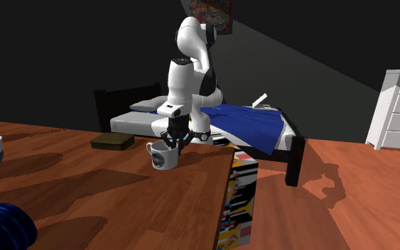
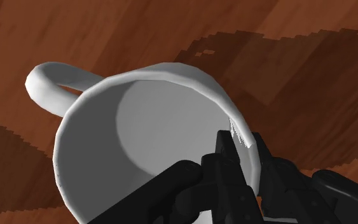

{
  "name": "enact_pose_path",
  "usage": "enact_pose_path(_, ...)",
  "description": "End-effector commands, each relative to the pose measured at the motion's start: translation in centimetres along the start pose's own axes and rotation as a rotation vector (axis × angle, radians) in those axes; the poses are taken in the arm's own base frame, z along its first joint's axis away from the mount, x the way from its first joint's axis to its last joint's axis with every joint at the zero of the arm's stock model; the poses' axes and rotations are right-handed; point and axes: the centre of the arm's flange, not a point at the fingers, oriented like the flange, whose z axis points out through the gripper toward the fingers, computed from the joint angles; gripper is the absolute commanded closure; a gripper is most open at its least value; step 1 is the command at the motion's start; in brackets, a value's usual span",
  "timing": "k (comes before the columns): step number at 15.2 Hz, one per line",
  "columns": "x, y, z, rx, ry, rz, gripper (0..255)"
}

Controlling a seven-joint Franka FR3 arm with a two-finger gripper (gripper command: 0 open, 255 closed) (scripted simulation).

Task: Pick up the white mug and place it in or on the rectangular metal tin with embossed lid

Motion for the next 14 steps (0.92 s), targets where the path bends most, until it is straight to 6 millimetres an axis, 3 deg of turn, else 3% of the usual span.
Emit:
enact_pose_path(1, 0.0, 0.0, 0.0, 0.000, 0.000, 0.000, 255)
enact_pose_path(4, 0.0, 0.0, 0.0, 0.000, 0.000, 0.000, 255)
enact_pose_path(14, -0.5, 0.4, -5.2, 0.000, 0.000, 0.000, 255)
